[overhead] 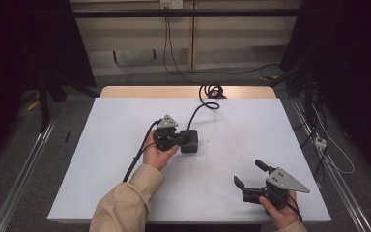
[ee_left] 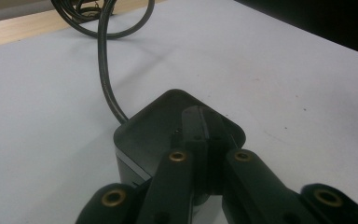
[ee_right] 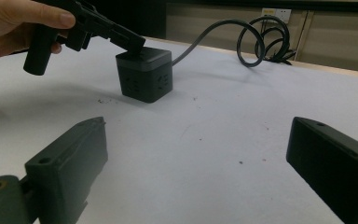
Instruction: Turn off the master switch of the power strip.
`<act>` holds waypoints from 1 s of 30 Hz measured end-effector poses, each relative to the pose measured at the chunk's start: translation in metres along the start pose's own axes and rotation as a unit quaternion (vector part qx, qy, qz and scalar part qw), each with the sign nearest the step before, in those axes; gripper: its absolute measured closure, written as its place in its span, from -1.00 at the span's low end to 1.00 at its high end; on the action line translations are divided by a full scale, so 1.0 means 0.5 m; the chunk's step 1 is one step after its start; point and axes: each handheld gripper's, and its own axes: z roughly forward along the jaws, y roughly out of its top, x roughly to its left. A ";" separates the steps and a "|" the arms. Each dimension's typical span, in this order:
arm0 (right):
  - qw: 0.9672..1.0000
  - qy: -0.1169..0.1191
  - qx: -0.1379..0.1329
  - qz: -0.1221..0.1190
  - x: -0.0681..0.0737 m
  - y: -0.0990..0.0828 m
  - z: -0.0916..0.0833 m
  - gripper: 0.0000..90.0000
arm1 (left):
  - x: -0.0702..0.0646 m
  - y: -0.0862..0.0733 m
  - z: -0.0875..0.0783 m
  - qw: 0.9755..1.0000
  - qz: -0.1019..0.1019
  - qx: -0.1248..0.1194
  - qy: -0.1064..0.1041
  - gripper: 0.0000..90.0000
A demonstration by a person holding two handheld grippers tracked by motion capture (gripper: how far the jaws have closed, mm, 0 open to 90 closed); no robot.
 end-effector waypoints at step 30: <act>1.000 0.000 0.002 0.001 -0.001 0.000 0.001 -0.89 | -0.006 0.003 0.001 1.000 0.006 0.006 0.009 1.00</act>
